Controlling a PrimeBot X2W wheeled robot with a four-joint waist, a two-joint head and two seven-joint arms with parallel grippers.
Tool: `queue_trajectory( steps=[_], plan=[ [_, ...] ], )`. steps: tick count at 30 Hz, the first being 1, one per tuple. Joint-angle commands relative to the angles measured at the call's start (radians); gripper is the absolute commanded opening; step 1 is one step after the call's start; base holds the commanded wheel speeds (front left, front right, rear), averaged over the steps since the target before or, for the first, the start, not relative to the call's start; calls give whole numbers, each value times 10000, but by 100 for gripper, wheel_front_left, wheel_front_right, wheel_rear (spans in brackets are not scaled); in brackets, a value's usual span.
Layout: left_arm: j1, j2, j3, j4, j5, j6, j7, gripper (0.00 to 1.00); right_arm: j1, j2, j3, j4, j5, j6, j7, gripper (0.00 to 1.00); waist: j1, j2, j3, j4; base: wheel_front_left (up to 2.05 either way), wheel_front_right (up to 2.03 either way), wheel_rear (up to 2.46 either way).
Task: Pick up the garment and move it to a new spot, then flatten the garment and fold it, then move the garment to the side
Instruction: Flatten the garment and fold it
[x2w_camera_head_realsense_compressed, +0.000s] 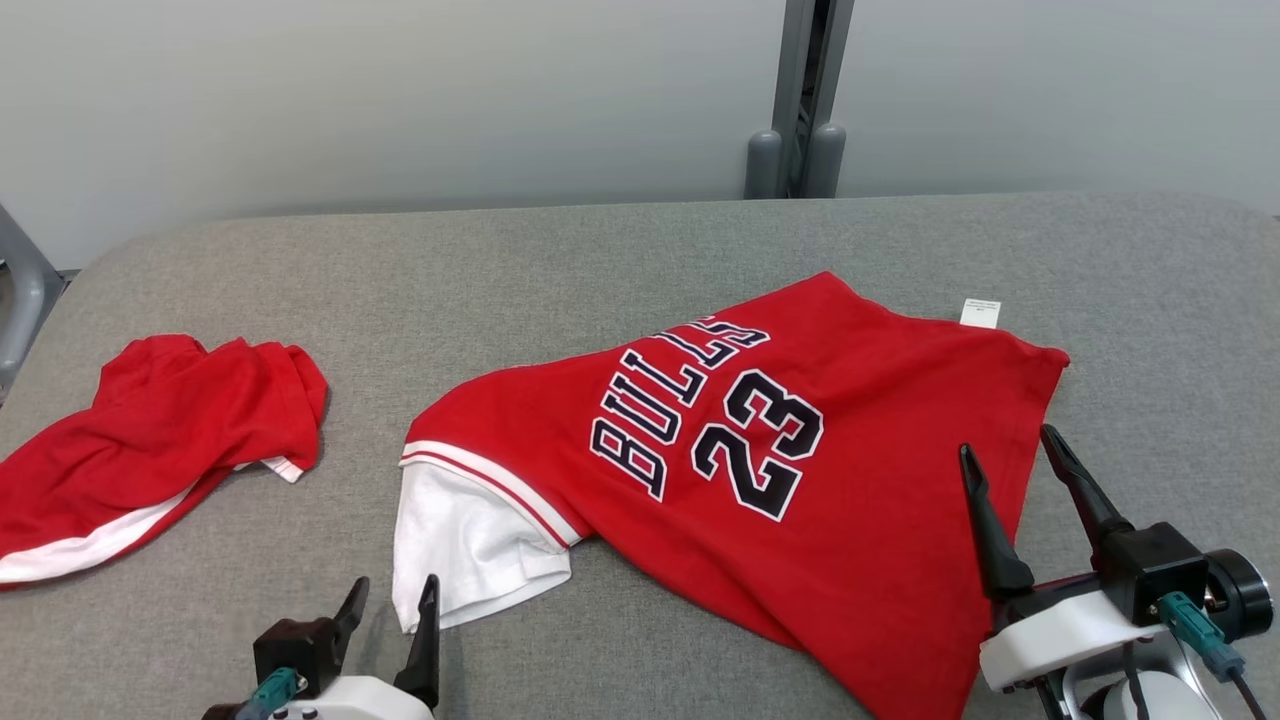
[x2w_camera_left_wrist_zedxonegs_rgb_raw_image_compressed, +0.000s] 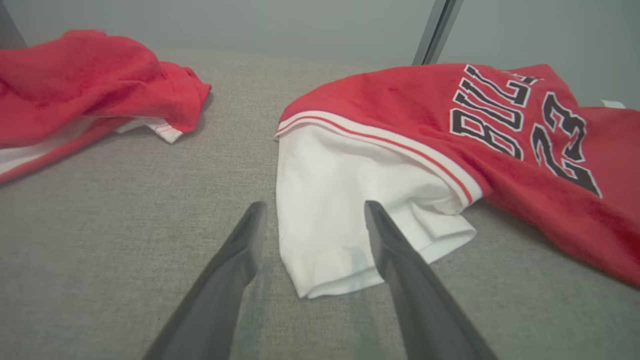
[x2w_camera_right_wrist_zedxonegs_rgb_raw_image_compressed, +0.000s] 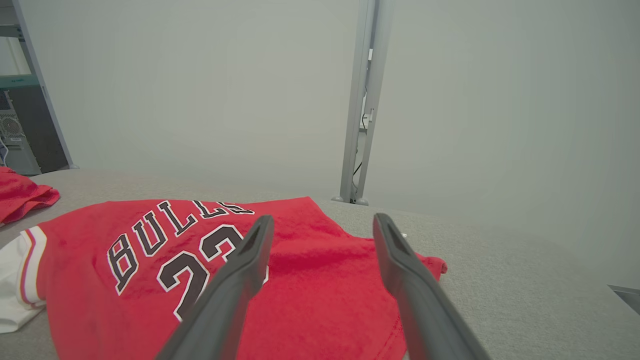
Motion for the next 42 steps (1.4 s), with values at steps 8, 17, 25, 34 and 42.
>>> queue_trajectory(
  steps=[8,17,25,34,42],
  plan=[
    [-228,-32,82,977,-247,248,14,100,23,-57,-29,11,63,-7,-20,100,0,0,51,-146,0,0,0],
    [-668,-128,250,1897,-656,133,-21,100,-38,-57,-45,-20,-21,-7,-18,100,0,0,133,-315,0,0,0],
    [-939,-211,216,2349,-1051,-252,3,0,110,-58,-223,-25,-80,-7,-18,100,0,0,208,-403,0,0,0],
    [-1025,-80,479,1260,-1138,-445,-16,0,532,-51,-317,104,499,-7,-18,100,0,0,195,-405,0,0,0],
    [-642,-96,744,-698,-909,-208,-18,0,1661,-54,714,207,2527,-5,588,100,0,0,270,-465,0,0,0]
  ],
)
